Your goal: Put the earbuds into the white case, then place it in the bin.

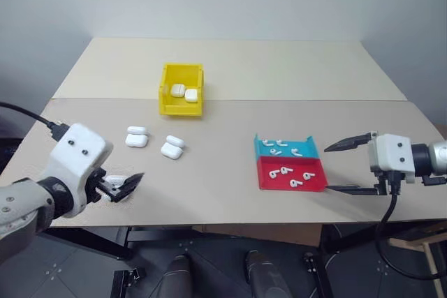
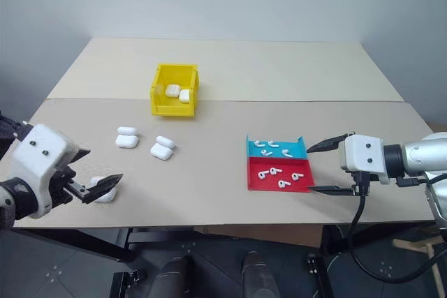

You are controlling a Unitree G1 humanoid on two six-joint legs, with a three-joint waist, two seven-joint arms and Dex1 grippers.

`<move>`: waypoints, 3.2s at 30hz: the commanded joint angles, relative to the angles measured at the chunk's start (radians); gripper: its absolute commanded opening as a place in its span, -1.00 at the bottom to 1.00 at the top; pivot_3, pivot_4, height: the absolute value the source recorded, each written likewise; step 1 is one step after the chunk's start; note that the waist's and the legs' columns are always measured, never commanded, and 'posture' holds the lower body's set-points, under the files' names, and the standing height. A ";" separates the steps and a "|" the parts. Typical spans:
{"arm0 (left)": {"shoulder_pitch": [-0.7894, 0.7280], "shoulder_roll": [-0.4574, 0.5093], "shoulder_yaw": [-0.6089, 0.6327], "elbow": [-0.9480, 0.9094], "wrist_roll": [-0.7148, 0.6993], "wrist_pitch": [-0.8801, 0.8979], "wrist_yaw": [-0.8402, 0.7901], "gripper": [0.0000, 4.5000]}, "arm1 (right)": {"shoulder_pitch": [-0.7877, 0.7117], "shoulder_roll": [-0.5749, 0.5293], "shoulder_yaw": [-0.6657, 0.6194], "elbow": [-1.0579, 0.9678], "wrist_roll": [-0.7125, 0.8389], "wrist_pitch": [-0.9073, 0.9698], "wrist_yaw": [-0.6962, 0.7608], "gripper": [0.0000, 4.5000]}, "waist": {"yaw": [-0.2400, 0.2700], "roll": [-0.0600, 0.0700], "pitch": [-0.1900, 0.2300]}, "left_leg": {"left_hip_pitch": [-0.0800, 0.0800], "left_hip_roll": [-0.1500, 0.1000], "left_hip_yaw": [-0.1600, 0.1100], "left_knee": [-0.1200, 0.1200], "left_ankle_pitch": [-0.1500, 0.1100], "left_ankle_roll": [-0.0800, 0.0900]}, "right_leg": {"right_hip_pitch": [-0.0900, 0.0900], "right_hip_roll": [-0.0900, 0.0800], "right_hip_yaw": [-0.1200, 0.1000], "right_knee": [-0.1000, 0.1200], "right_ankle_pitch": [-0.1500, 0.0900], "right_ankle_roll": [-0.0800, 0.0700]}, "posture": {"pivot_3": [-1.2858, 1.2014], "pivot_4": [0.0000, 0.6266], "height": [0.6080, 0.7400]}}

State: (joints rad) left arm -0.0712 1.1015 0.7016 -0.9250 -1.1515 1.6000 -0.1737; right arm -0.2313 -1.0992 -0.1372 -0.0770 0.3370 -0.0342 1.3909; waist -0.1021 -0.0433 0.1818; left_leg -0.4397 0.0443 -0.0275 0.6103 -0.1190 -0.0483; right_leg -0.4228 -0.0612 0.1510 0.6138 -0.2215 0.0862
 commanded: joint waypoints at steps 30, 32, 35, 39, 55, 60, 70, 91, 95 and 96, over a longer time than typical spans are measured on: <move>0.034 0.292 -0.604 0.531 -0.821 -0.599 0.878 0.99 | 0.247 -0.011 -0.162 -0.206 0.030 0.094 -0.089 1.00 | 0.008 0.001 0.001 | 0.001 0.003 0.015 -0.002 -0.002 0.000 | -0.005 -0.031 -0.035 -0.020 0.012 -0.018 | 0.03 -0.52 1.00; -0.008 0.280 -0.649 0.547 -0.821 -0.586 0.913 0.99 | 0.250 -0.008 -0.169 -0.216 0.034 0.104 -0.092 1.00 | 0.007 0.000 0.001 | 0.001 0.003 0.015 -0.002 -0.002 0.000 | -0.005 -0.031 -0.035 -0.020 0.012 -0.018 | 0.03 -0.52 1.00; -0.079 0.250 -0.698 0.595 -0.821 -0.561 0.938 0.99 | 0.255 -0.005 -0.177 -0.232 0.038 0.118 -0.100 1.00 | 0.008 0.000 0.001 | 0.001 0.002 0.015 -0.001 -0.002 0.000 | -0.004 -0.031 -0.035 -0.020 0.012 -0.018 | 0.03 -0.52 1.00; -0.134 0.216 -0.731 0.617 -0.821 -0.537 0.961 0.99 | 0.274 -0.003 -0.189 -0.248 0.041 0.123 -0.105 1.00 | 0.009 0.000 0.001 | 0.001 0.002 0.015 0.000 -0.002 0.000 | -0.003 -0.031 -0.035 -0.021 0.012 -0.018 | 0.03 -0.52 1.00; -0.158 0.138 -0.774 0.644 -0.821 -0.510 1.042 0.99 | 0.284 0.001 -0.190 -0.259 0.034 0.130 -0.133 1.00 | 0.018 0.000 0.001 | 0.001 0.001 0.015 0.001 -0.002 0.000 | -0.003 -0.032 -0.034 -0.020 0.012 -0.017 | 0.03 -0.52 1.00; -0.172 0.137 -0.772 0.648 -0.821 -0.504 1.054 0.82 | 0.278 0.002 -0.183 -0.255 0.030 0.127 -0.139 1.00 | 0.017 0.000 0.001 | 0.001 0.001 0.015 0.005 -0.002 0.000 | -0.002 -0.033 -0.035 -0.023 0.012 -0.018 | 0.03 -0.52 1.00; -0.219 0.267 -0.788 0.584 -0.821 -0.460 1.042 0.24 | 0.259 0.003 -0.175 -0.239 0.025 0.121 -0.142 1.00 | 0.007 -0.001 0.001 | 0.000 0.004 0.016 0.005 -0.003 0.002 | -0.001 -0.036 -0.042 -0.040 0.014 -0.021 | 0.03 -0.52 1.00; -0.156 -0.174 -0.776 0.391 0.400 -1.317 -0.176 0.24 | -0.065 -0.122 0.004 -0.142 0.022 0.231 0.009 1.00 | 0.013 0.001 0.000 | 0.000 0.005 0.025 -0.005 -0.005 0.004 | -0.005 -0.048 -0.055 -0.047 0.046 -0.016 | 0.03 -0.52 1.00; -0.171 -0.428 -0.835 0.557 0.536 -1.577 -0.347 0.24 | -0.211 -0.154 0.132 -0.136 -0.031 0.282 0.078 1.00 | 0.023 0.001 0.000 | 0.000 0.004 0.024 -0.005 -0.005 0.004 | -0.005 -0.048 -0.055 -0.046 0.046 -0.016 | 0.03 -0.52 1.00; -0.180 -0.473 -0.850 0.596 0.555 -1.613 -0.397 0.24 | -0.257 -0.159 0.169 -0.140 -0.045 0.312 0.096 1.00 | 0.029 0.001 0.000 | -0.001 0.004 0.024 -0.004 -0.005 0.004 | -0.004 -0.048 -0.055 -0.045 0.046 -0.016 | 0.03 -0.52 1.00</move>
State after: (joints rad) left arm -0.2275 0.6505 -0.1387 -0.3547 -0.6387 0.0810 -0.4926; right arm -0.4408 -1.2313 0.0145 -0.1976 0.3094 0.2376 1.4560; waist -0.0735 -0.0426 0.1819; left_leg -0.4406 0.0482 -0.0034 0.6067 -0.1244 -0.0447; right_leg -0.4278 -0.1097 0.0960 0.5700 -0.1752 0.0707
